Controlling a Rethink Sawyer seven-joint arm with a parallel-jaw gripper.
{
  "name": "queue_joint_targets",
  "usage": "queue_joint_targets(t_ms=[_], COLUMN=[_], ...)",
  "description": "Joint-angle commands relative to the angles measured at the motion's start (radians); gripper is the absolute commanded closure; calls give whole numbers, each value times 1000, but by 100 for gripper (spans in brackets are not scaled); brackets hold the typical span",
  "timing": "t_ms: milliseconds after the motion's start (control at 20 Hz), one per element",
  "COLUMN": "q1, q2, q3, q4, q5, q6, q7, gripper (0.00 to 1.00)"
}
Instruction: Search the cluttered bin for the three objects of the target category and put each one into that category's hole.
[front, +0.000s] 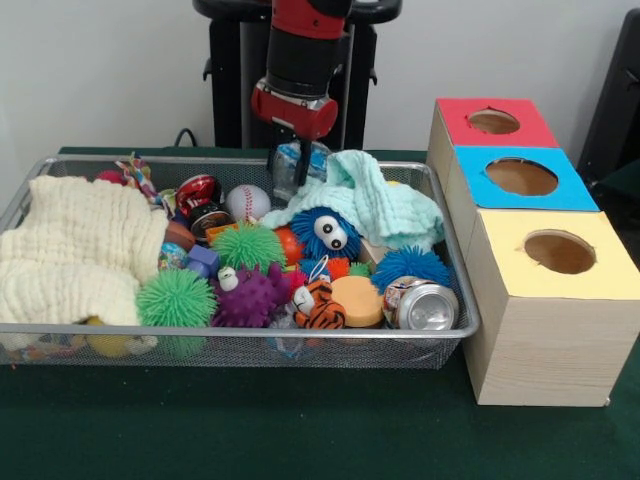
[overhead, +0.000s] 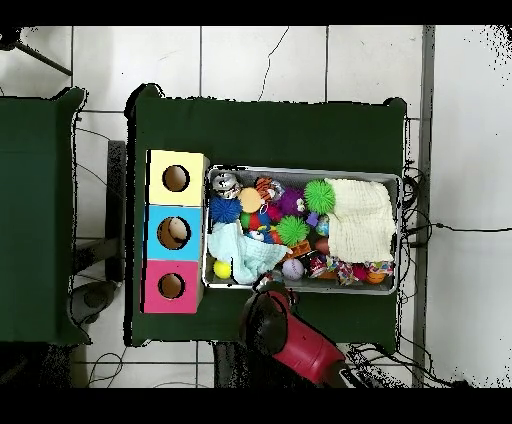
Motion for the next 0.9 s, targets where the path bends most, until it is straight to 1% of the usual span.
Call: queue_joint_targets(t_ms=[50, 250, 550, 900], q1=[-1, -8, -15, -8], q2=[17, 13, 8, -13], q3=[-35, -35, -43, -49], q4=[38, 27, 4, -20], q5=[-65, -81, -105, -115], q6=[329, 350, 388, 466], q7=[7, 19, 13, 15], gripper=[0, 0, 0, 0])
